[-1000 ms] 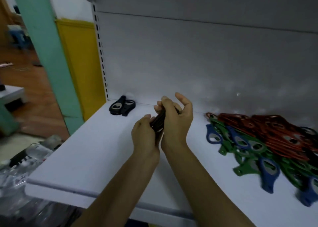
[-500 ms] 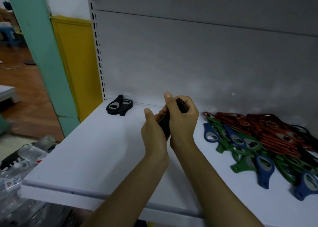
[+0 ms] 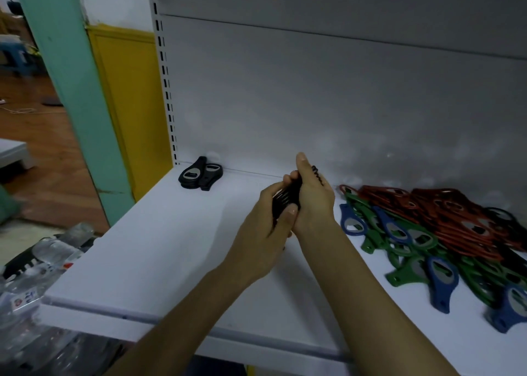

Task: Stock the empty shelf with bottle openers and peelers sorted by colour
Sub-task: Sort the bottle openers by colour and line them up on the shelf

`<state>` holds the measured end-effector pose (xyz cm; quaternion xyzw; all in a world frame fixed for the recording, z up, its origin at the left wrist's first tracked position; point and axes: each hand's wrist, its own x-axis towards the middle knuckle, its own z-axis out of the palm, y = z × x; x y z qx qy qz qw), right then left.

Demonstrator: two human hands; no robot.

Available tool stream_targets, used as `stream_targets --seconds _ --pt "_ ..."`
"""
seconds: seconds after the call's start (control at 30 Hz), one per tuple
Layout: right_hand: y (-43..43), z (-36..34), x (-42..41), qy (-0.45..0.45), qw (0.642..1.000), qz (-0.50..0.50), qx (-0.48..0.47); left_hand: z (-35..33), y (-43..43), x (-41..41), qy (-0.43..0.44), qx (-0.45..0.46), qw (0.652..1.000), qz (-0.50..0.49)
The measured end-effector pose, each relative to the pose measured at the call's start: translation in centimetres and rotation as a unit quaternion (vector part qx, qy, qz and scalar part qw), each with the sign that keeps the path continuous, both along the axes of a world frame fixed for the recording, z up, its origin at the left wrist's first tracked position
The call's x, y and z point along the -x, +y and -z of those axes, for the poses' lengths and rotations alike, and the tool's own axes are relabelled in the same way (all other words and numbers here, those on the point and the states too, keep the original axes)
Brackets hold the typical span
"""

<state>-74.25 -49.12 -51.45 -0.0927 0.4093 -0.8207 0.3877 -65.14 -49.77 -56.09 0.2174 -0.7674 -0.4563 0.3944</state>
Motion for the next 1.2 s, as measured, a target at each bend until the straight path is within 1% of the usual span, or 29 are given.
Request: stream_targets --seconds 0.03,0.1,0.2,0.27,0.33,0.37,0.4,0.43,0.47,0.5,0.57,0.6,0.63,0.67,0.7,0.73,0.77,0.8,0.83,0.87,0.97,1.0,1.13,1.17,1.2 --pt "-0.1 0.0 0.2 -0.031 0.999 -0.017 -0.023 0.1 -0.4 -0.4 -0.023 0.053 0.998 -0.011" --pt "-0.2 0.1 0.2 -0.051 0.996 -0.041 -0.067 0.2 -1.3 -1.1 -0.067 0.14 0.987 -0.034" --pt "-0.8 0.0 -0.3 -0.08 0.991 -0.067 -0.081 0.1 -2.0 -1.9 -0.083 0.174 0.98 -0.053" --pt "-1.2 -0.2 -0.7 -0.101 0.989 -0.085 -0.069 0.2 -2.5 -2.1 -0.103 0.188 0.973 -0.089" --pt "-1.8 -0.4 -0.9 -0.099 0.988 -0.105 -0.059 0.2 -3.4 -2.2 -0.113 0.187 0.966 -0.138" --pt "-2.0 -0.4 -0.9 -0.084 0.987 -0.122 -0.056 0.3 -3.9 -2.2 -0.101 0.162 0.97 -0.151" --pt "-2.2 -0.4 -0.8 -0.059 0.986 -0.15 -0.052 0.3 -4.4 -2.2 -0.075 0.113 0.979 -0.15" --pt "-2.3 -0.4 -0.6 -0.023 0.981 -0.187 -0.046 0.3 -4.9 -2.2 -0.03 0.05 0.988 -0.141" --pt "-2.5 -0.3 -0.4 0.027 0.972 -0.227 -0.044 0.4 -5.4 -2.3 0.017 -0.008 0.99 -0.137" --pt "-2.6 0.0 -0.1 0.086 0.961 -0.259 -0.048 0.4 -5.9 -2.5 0.051 -0.047 0.988 -0.139" --pt "-3.1 0.7 0.4 0.186 0.941 -0.276 -0.069 0.6 -6.5 -2.6 0.069 -0.085 0.985 -0.131" --pt "-3.4 1.1 0.6 0.213 0.936 -0.268 -0.082 0.7 -6.6 -2.7 0.062 -0.099 0.985 -0.125" --pt "-3.8 1.4 0.7 0.22 0.935 -0.262 -0.092 0.7 -6.8 -2.7 0.042 -0.107 0.986 -0.122" --pt "-4.1 1.7 0.8 0.212 0.936 -0.262 -0.099 0.7 -7.1 -2.8 0.007 -0.097 0.987 -0.129" --pt "-4.6 1.9 0.9 0.198 0.939 -0.263 -0.105 0.8 -7.6 -3.0 -0.052 -0.052 0.986 -0.152" --pt "-5.2 2.0 1.0 0.187 0.94 -0.261 -0.114 0.9 -8.3 -3.4 -0.122 0.028 0.973 -0.191" --pt "-5.8 2.1 1.0 0.185 0.94 -0.255 -0.129 1.2 -9.2 -3.9 -0.178 0.113 0.948 -0.237" --pt "-6.5 2.2 1.2 0.191 0.939 -0.246 -0.149 1.2 -10.0 -4.5 -0.211 0.182 0.92 -0.274" --pt "-7.2 2.3 1.3 0.201 0.935 -0.237 -0.17 1.1 -10.8 -5.0 -0.233 0.228 0.899 -0.293" --pt "-8.1 2.3 1.3 0.21 0.931 -0.231 -0.189 1.1 -11.6 -5.2 -0.254 0.253 0.885 -0.296" --pt "-10.8 2.6 1.2 0.235 0.918 -0.219 -0.234 1.8 -13.4 -5.2 -0.343 0.29 0.852 -0.267" --pt "-11.7 2.7 1.1 0.246 0.912 -0.217 -0.247 2.3 -13.8 -5.0 -0.359 0.289 0.85 -0.255" --pt "-14.8 2.9 1.3 0.306 0.888 -0.2 -0.278 4.3 -14.9 -4.8 -0.358 0.254 0.869 -0.23" --pt "-15.2 2.8 1.4 0.341 0.871 -0.198 -0.293 4.5 -15.1 -4.8 -0.353 0.257 0.87 -0.231" --pt "-15.5 2.7 1.4 0.383 0.846 -0.199 -0.315 4.5 -15.1 -4.8 -0.35 0.26 0.869 -0.233"
